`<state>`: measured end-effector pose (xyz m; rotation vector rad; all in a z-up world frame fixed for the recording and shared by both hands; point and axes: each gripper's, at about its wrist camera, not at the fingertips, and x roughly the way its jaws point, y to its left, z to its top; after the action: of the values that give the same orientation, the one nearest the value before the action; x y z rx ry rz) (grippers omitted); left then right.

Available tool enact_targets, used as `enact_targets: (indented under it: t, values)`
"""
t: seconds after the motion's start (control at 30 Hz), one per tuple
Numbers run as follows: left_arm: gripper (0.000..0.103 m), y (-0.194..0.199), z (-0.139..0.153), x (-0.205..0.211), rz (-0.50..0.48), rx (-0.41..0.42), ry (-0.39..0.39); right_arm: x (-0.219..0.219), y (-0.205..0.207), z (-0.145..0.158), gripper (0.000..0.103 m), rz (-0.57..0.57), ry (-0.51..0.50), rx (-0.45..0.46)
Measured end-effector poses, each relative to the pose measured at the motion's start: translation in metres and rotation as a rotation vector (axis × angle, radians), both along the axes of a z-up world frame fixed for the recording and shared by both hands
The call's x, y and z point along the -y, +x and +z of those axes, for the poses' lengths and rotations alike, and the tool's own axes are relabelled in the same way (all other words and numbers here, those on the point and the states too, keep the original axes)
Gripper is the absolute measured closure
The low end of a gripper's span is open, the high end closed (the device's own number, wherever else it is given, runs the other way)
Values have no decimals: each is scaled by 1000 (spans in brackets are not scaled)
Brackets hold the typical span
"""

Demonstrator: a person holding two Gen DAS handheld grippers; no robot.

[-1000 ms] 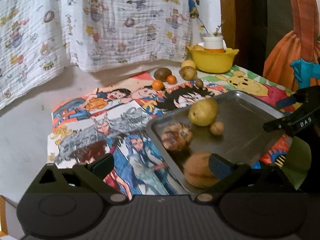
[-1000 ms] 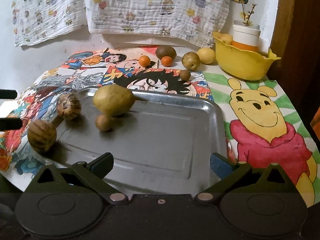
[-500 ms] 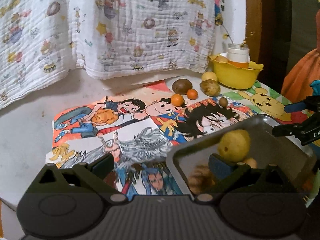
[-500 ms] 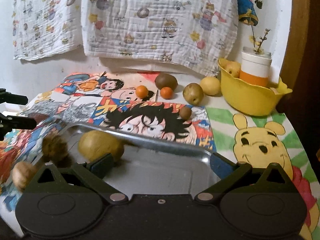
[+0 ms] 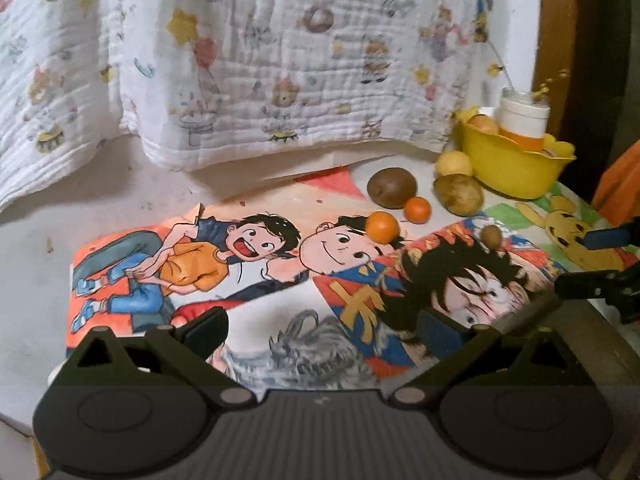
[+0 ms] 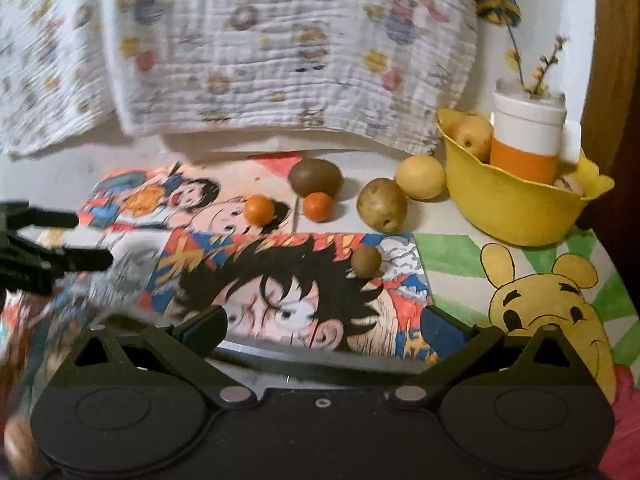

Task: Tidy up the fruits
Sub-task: 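Grasp the small brown fruit with the right tool while the left tool grasps a small orange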

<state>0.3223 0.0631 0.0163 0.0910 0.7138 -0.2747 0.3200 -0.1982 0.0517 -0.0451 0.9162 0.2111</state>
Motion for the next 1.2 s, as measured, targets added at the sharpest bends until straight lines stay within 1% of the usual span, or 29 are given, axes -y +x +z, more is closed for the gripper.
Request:
enact_targets:
  t: [0.07,0.17,0.23,0.33,0.5,0.57,0.6,0.67,0.77,0.93,0.97,1.03,1.2]
  values:
    - [0,14,-5,1,-2,-21,-26,1,10,-5,1,-19,3,8]
    - [0,34,-10,6,-2,-35,-51,2,25,-16,1,-45,-33,17]
    - [0,45,-12,12,-6,-36,-61,3,35,-23,3,-57,-50,18]
    - [1,62,-15,23,-13,-31,-62,5,46,-32,5,-74,-37,13]
    - [1,92,-25,50,-35,-29,-46,5,60,-46,17,-96,-13,0]
    - [1,98,-30,58,-57,-27,-44,4,64,-52,24,-101,-8,-1]
    - [1,100,-32,62,-70,-23,-39,4,65,-55,25,-101,-10,1]
    - [1,104,-36,68,-90,-9,-15,3,67,-59,31,-104,-17,-2]
    - [4,108,-40,74,-100,7,7,1,68,-64,40,-104,-21,0]
    - [13,117,-47,75,-73,0,-2,-2,71,-70,51,-110,-40,0]
    - [13,119,-48,74,-68,-4,-8,-3,71,-70,53,-110,-41,2]
    - [19,121,-50,74,-68,-8,-18,-5,72,-71,55,-109,-45,3]
    - [27,125,-53,81,-86,-2,-12,-6,74,-73,62,-112,-47,11]
